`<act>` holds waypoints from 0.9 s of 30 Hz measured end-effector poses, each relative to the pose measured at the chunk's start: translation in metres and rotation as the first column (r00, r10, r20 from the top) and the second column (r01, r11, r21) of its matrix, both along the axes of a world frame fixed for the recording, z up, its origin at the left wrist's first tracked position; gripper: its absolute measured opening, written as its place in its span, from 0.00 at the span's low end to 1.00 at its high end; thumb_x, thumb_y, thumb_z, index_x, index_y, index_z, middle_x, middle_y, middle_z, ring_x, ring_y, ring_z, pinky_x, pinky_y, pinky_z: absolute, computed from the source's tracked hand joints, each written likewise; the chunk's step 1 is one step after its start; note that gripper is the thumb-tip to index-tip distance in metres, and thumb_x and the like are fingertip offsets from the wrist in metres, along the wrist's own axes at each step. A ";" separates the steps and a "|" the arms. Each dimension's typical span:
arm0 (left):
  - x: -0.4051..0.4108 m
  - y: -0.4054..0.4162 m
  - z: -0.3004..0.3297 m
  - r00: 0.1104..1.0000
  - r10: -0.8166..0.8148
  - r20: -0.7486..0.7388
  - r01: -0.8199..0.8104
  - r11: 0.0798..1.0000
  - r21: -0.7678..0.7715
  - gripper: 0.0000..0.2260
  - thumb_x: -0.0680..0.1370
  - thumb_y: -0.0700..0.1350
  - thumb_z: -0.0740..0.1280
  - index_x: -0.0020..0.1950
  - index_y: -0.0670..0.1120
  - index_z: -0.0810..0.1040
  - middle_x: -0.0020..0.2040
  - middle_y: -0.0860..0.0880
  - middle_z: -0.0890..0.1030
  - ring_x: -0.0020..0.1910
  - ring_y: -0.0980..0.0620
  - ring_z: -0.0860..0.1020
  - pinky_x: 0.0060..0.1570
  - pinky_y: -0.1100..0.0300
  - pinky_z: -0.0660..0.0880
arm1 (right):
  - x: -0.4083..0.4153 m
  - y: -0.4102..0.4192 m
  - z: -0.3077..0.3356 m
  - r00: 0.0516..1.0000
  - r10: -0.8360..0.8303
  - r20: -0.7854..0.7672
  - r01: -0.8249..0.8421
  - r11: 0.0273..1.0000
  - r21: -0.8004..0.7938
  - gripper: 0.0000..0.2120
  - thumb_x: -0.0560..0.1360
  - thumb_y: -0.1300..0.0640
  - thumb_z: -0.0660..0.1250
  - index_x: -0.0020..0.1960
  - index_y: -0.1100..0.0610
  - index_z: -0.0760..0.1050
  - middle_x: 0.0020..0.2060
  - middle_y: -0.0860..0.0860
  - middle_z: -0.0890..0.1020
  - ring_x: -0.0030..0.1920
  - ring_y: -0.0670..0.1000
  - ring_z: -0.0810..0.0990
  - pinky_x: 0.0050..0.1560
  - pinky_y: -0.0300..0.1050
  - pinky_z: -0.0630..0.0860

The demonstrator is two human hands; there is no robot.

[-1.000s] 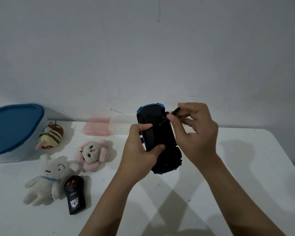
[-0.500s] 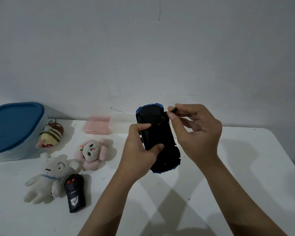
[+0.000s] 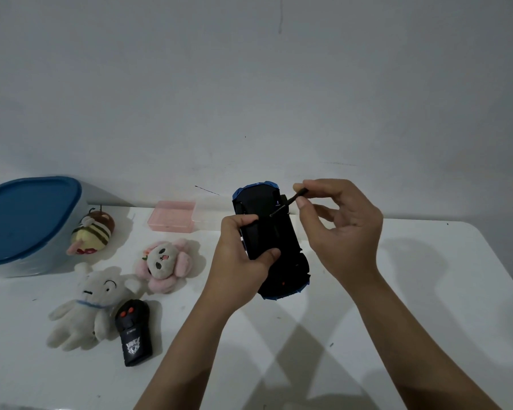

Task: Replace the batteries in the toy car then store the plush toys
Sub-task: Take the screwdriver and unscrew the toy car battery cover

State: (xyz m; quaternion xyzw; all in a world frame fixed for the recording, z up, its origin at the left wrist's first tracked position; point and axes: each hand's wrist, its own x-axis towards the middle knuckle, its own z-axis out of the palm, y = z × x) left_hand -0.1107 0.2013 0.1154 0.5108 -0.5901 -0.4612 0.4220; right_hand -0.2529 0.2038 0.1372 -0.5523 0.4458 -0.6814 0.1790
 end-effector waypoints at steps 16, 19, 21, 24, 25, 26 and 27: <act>0.014 -0.009 -0.008 0.989 0.027 -0.145 -0.015 0.996 0.084 0.23 0.72 0.33 0.71 0.51 0.59 0.67 0.57 0.45 0.75 0.53 0.46 0.78 0.43 0.59 0.78 | -0.029 -0.012 -0.015 0.886 0.156 -0.437 0.019 0.929 0.370 0.08 0.69 0.64 0.73 0.45 0.53 0.82 0.38 0.45 0.81 0.41 0.44 0.79 0.43 0.40 0.77; 0.015 -0.007 -0.013 0.993 0.015 -0.118 -0.004 0.996 0.092 0.23 0.71 0.33 0.71 0.51 0.59 0.67 0.55 0.47 0.76 0.50 0.48 0.78 0.42 0.60 0.77 | -0.028 -0.011 -0.024 0.832 0.202 -0.516 0.029 0.914 0.404 0.07 0.71 0.63 0.70 0.45 0.52 0.82 0.38 0.45 0.81 0.41 0.44 0.78 0.43 0.38 0.73; 0.016 -0.005 -0.018 0.995 0.011 -0.095 -0.001 0.994 0.106 0.23 0.71 0.34 0.71 0.51 0.59 0.68 0.53 0.49 0.76 0.47 0.51 0.78 0.40 0.63 0.76 | -0.027 -0.009 -0.030 0.835 0.218 -0.505 0.032 0.897 0.441 0.07 0.71 0.62 0.70 0.44 0.50 0.81 0.37 0.44 0.82 0.41 0.44 0.79 0.42 0.36 0.73; 0.020 -0.003 -0.028 0.996 0.014 -0.084 -0.002 0.989 0.146 0.22 0.71 0.34 0.71 0.51 0.58 0.68 0.52 0.49 0.76 0.44 0.53 0.78 0.36 0.65 0.77 | -0.026 -0.002 -0.040 0.870 0.242 -0.429 0.005 0.867 0.498 0.06 0.72 0.62 0.70 0.42 0.51 0.80 0.35 0.43 0.83 0.39 0.42 0.80 0.40 0.29 0.72; 0.022 -0.002 -0.032 0.996 0.017 -0.085 -0.003 0.987 0.158 0.23 0.71 0.33 0.71 0.51 0.58 0.68 0.52 0.48 0.77 0.44 0.53 0.78 0.35 0.65 0.77 | -0.026 0.000 -0.043 0.882 0.242 -0.405 -0.001 0.860 0.511 0.05 0.72 0.62 0.70 0.42 0.52 0.80 0.35 0.43 0.82 0.39 0.42 0.79 0.40 0.28 0.72; 0.024 -0.001 -0.035 0.997 0.020 -0.080 -0.006 0.986 0.166 0.23 0.71 0.33 0.71 0.51 0.58 0.68 0.52 0.48 0.77 0.43 0.53 0.78 0.35 0.65 0.77 | -0.027 0.003 -0.048 0.891 0.238 -0.386 -0.002 0.853 0.521 0.05 0.72 0.62 0.70 0.42 0.53 0.80 0.35 0.43 0.82 0.39 0.42 0.79 0.39 0.28 0.72; 0.026 0.000 -0.038 0.997 0.022 -0.074 -0.009 0.985 0.171 0.23 0.71 0.33 0.71 0.51 0.58 0.68 0.51 0.48 0.77 0.43 0.53 0.78 0.34 0.66 0.77 | -0.028 0.005 -0.053 0.896 0.229 -0.380 0.008 0.847 0.531 0.05 0.71 0.62 0.70 0.42 0.53 0.80 0.35 0.43 0.81 0.39 0.43 0.79 0.38 0.29 0.73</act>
